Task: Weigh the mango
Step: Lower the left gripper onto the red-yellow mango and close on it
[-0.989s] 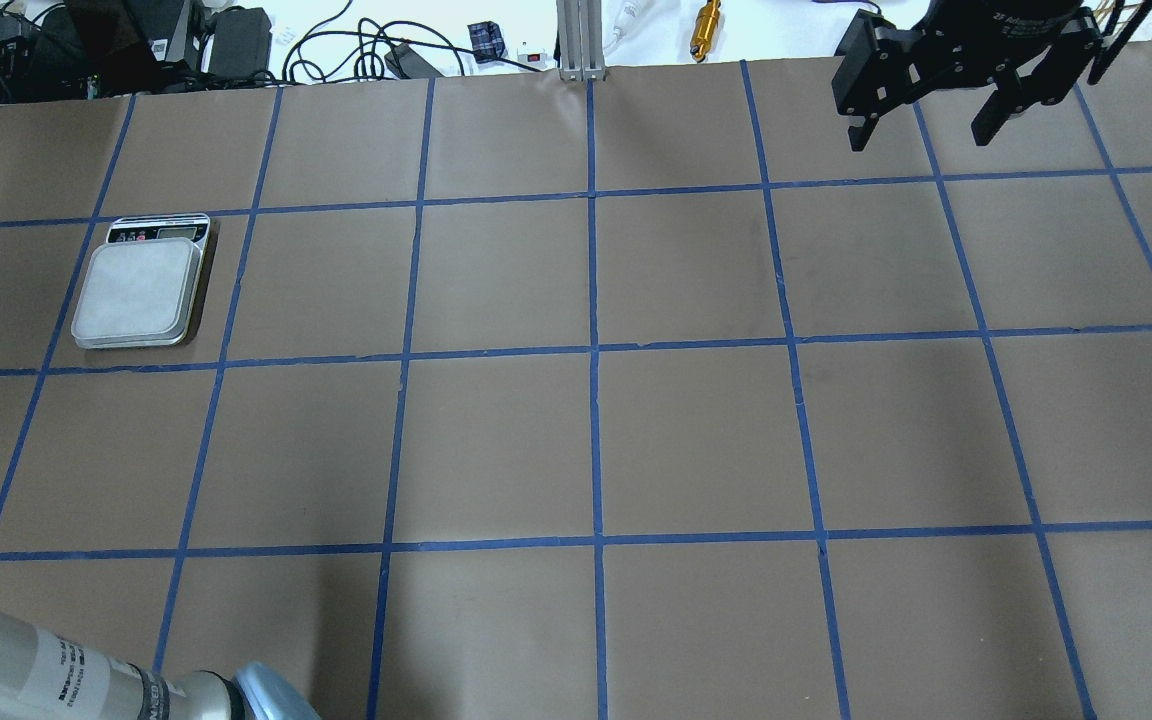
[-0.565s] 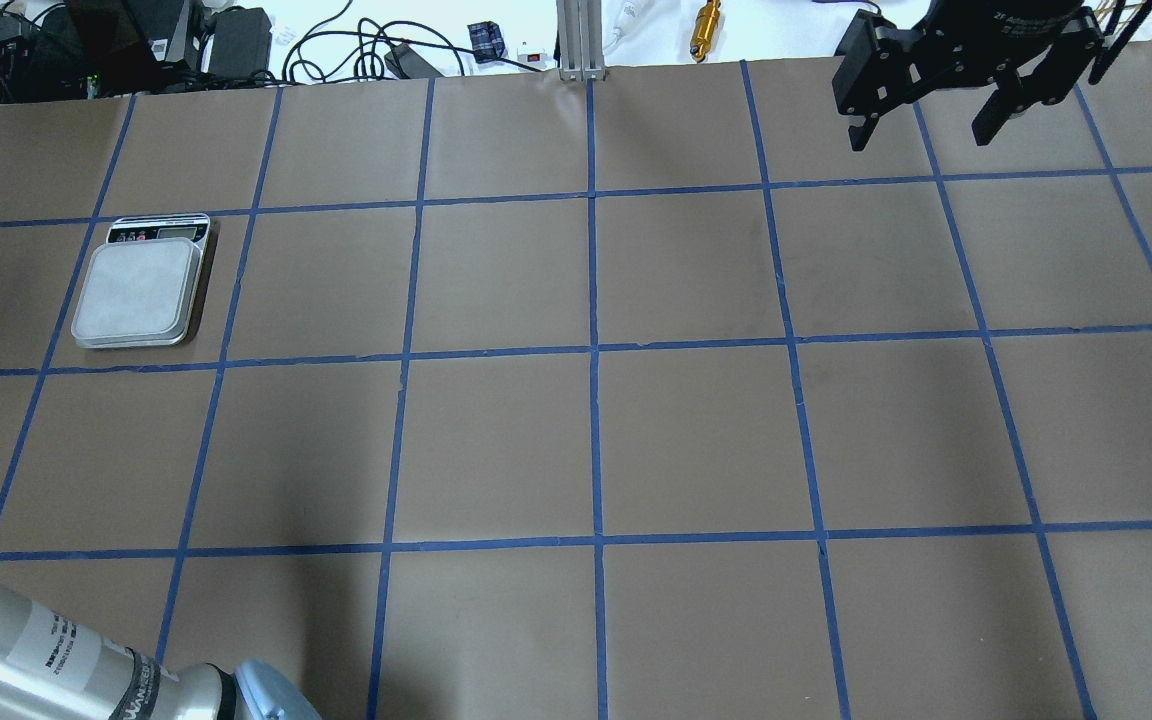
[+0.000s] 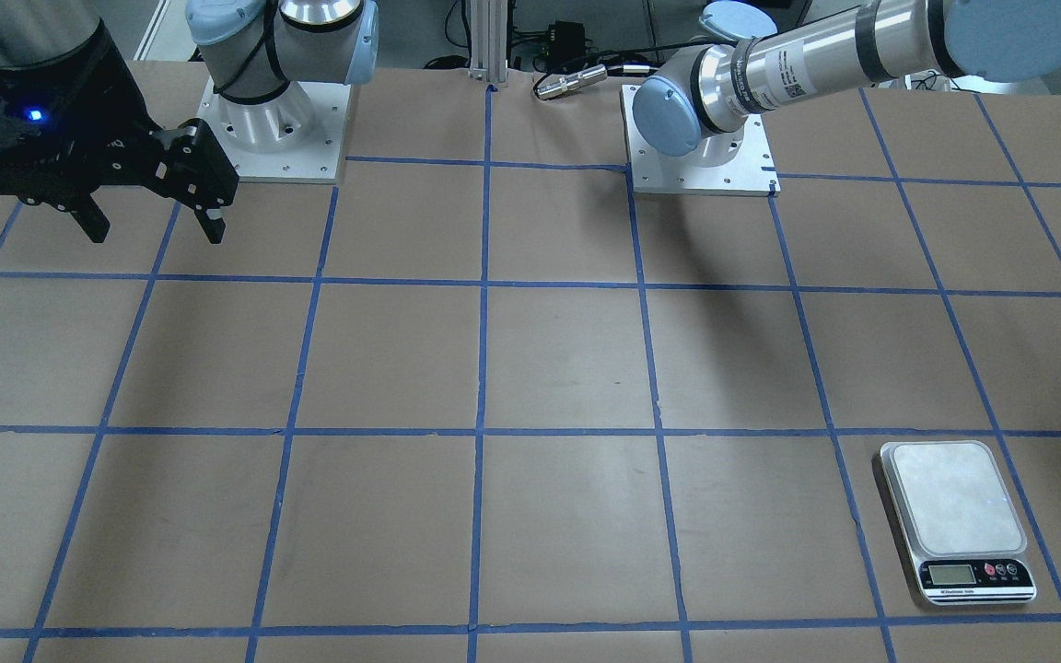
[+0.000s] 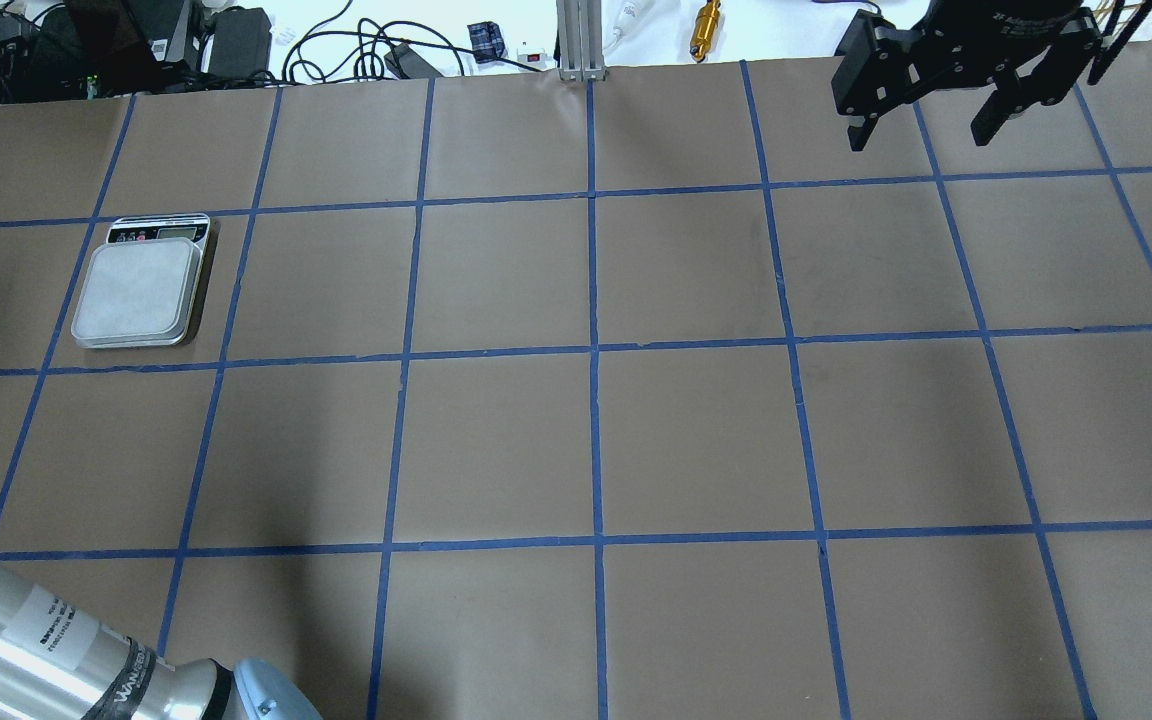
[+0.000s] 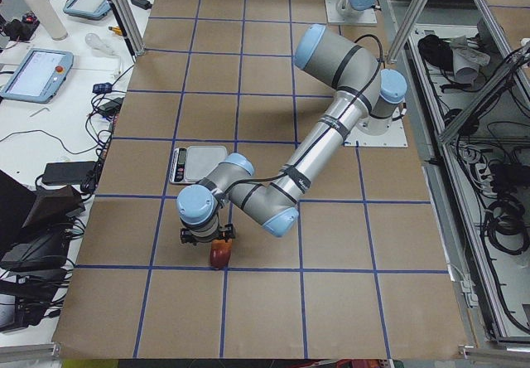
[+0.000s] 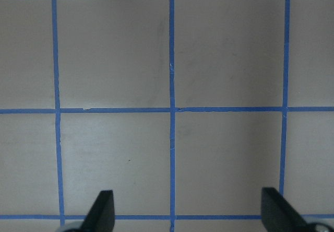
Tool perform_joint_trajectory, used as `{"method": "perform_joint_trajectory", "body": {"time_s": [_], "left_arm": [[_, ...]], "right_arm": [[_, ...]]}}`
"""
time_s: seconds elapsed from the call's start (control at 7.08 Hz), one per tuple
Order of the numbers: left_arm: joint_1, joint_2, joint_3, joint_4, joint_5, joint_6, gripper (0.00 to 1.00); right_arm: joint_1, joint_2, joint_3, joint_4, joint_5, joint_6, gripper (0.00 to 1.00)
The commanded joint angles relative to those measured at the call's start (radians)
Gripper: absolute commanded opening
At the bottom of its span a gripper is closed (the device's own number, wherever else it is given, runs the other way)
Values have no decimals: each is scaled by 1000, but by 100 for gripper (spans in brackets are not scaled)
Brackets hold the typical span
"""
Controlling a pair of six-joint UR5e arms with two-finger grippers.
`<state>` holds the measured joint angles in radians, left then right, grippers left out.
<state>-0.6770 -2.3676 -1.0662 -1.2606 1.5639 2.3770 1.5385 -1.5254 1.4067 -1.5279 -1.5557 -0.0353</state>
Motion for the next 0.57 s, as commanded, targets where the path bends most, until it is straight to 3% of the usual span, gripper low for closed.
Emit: {"method": "perform_joint_trajectory", "body": {"time_s": [0.0,0.42], "left_arm": [[2,-30,-15,18,10,53,100],[23,-56,-31,30,40,54,100]], "right_arm": [[0,-1,0,0,0,0,100],[0,-1,0,0,0,0,100]]}}
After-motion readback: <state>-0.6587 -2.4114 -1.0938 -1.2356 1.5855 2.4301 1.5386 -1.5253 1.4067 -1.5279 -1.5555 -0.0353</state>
